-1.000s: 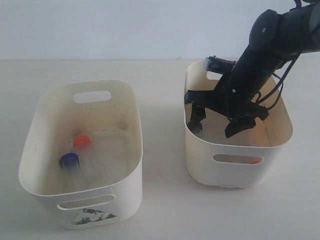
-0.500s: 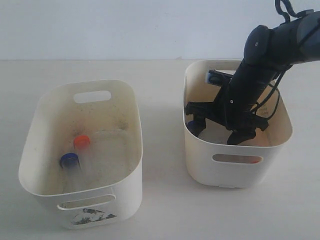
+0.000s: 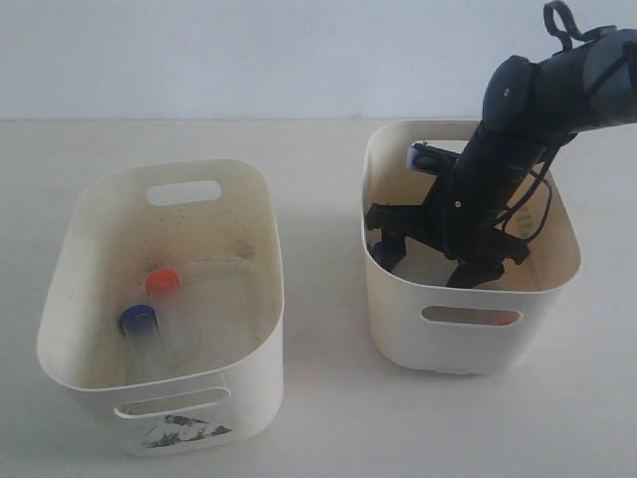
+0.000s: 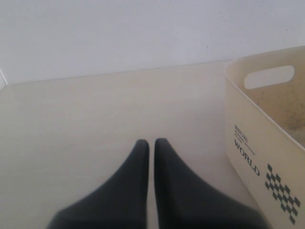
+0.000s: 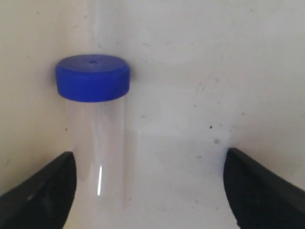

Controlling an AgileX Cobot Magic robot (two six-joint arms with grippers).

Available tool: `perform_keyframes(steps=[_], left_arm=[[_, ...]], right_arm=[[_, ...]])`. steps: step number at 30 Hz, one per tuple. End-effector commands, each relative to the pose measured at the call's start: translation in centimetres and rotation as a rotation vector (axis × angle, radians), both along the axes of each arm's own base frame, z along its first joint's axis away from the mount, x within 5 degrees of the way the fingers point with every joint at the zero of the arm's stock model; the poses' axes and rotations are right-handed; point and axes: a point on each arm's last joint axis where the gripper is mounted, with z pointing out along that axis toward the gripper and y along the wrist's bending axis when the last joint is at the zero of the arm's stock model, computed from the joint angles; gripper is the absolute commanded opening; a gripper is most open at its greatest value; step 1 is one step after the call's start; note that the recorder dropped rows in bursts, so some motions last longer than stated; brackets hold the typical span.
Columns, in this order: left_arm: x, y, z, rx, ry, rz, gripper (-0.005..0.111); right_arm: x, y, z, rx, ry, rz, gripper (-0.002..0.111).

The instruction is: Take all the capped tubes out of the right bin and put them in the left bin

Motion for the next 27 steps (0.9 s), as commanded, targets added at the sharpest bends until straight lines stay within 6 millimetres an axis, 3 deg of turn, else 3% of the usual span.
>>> perform_keyframes(steps=[1, 6, 15, 27], left_arm=[[0.0, 0.0, 0.2, -0.023, -0.016, 0.003, 0.004], [0.0, 0.0, 0.2, -0.023, -0.016, 0.003, 0.004], [0.0, 0.0, 0.2, -0.023, -0.016, 0.003, 0.004], [0.0, 0.0, 0.2, -0.023, -0.016, 0.003, 0.004]], right_arm=[[-0.2, -0.1, -2.3, -0.025, 0.05, 0.008, 0.066], [-0.4, -0.1, -2.5, -0.025, 0.066, 0.012, 0.047], [-0.6, -0.6, -2.1, -0.064, 0.083, 0.048, 0.0], [-0.6, -1.8, 4.4, -0.159, -0.125, 0.04, 0.0]])
